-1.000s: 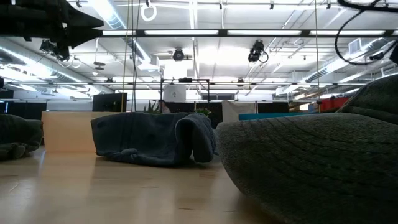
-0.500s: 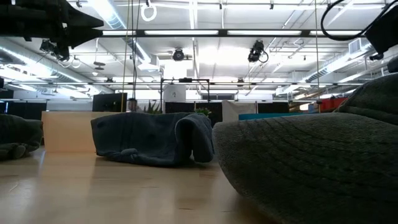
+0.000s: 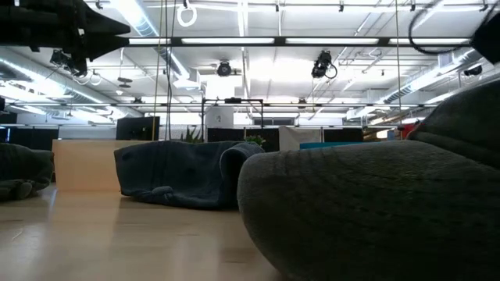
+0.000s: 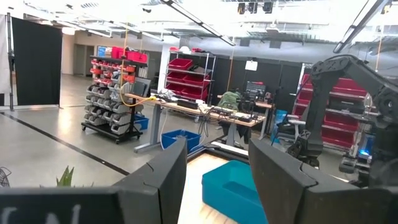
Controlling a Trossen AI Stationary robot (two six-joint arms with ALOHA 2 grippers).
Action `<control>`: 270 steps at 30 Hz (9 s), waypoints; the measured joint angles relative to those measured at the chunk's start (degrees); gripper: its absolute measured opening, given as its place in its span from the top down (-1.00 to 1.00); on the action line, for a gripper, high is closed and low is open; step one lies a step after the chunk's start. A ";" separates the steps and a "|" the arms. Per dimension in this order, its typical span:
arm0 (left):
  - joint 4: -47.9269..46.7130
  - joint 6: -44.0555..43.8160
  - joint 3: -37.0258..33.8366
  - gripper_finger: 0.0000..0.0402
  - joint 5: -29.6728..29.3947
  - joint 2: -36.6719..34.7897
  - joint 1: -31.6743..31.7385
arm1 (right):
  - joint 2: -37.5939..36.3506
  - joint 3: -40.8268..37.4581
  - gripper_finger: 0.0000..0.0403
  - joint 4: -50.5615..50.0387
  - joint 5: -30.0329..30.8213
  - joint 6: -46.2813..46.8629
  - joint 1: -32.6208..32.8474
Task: Pick & Place hat
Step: Put the right blue cap into the blue bin, then put the blue cap into the blue bin
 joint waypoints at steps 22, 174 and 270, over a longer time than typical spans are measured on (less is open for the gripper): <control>-0.24 1.97 0.00 0.12 -0.02 -0.02 0.00 | 10.22 1.42 0.27 9.13 7.65 -7.11 4.70; -4.40 -3.54 -0.02 0.12 0.02 0.00 0.00 | 24.39 20.11 0.41 37.64 28.89 -8.28 -21.40; -6.76 -6.06 -0.02 0.12 0.02 -0.02 -0.02 | 5.71 1.64 0.99 -0.56 51.91 -22.81 -29.25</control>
